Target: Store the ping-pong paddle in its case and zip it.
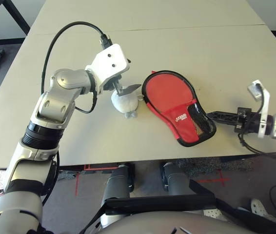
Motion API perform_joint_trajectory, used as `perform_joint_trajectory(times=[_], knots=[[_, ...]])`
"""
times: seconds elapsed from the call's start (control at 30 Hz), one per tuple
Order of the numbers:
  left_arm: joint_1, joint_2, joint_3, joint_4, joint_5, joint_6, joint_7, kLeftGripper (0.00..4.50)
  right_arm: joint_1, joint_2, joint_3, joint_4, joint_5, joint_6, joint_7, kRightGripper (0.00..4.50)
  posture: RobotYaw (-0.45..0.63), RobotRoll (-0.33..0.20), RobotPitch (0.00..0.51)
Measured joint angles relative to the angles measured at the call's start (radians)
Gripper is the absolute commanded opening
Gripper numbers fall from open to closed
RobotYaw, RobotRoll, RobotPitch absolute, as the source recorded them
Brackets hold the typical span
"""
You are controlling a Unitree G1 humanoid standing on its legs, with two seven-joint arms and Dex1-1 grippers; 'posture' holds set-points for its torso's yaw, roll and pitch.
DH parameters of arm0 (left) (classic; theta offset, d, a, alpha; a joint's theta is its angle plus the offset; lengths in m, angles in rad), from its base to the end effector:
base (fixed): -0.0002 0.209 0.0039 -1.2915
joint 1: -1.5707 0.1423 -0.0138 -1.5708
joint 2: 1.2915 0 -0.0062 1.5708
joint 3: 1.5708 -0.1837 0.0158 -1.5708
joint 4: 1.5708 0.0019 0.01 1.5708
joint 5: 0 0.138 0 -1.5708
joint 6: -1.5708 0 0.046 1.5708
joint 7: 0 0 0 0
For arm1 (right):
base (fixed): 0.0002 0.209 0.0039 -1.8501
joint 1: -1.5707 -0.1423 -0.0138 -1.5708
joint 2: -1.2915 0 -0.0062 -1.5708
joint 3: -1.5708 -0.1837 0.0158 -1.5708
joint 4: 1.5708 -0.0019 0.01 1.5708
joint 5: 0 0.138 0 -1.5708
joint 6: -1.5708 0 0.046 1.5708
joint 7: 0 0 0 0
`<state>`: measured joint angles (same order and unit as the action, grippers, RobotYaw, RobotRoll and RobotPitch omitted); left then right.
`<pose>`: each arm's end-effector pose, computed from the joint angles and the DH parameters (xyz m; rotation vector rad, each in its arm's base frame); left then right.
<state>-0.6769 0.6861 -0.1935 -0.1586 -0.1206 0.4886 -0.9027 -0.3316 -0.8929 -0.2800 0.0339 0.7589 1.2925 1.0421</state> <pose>0.2786 0.1882 0.2284 0.7173 0.0200 -0.9488 0.2227 -0.3179 0.1711 0.4185 0.6908 0.8195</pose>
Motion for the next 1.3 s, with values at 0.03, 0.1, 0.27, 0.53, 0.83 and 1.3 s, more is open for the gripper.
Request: perform_joint_trajectory(times=[0.03,0.1,0.27,0.53,0.83,1.3], knots=[[0.011,0.011,0.006,-0.011,-0.003,0.01,-0.01,4.5,-0.003,-0.044,0.03,0.005,-0.007,-0.048,0.053,3.89,0.05,0.0,0.225],[0.029,0.036,0.012,-0.034,-0.017,0.026,-0.032,4.5,-0.017,-0.102,0.069,0.032,-0.04,-0.148,0.133,4.48,0.06,0.0,0.218],[0.056,0.066,0.033,-0.078,-0.053,0.059,-0.061,4.5,-0.135,-0.118,0.181,0.178,-0.171,-0.439,0.268,4.48,0.06,0.0,0.215],[0.093,0.084,0.05,-0.107,-0.073,0.089,-0.065,4.5,-0.491,0.036,0.35,0.641,-0.445,-0.906,0.346,4.48,0.09,0.0,0.212],[0.125,0.085,0.057,-0.109,-0.074,0.11,-0.05,4.5,-0.665,0.23,0.396,0.968,-0.613,-1.264,0.408,4.48,0.12,0.0,0.217],[0.141,0.098,0.058,-0.114,-0.074,0.168,-0.024,4.5,-0.709,0.355,0.421,1.135,-0.76,-1.442,0.371,4.48,0.14,0.0,0.217]])
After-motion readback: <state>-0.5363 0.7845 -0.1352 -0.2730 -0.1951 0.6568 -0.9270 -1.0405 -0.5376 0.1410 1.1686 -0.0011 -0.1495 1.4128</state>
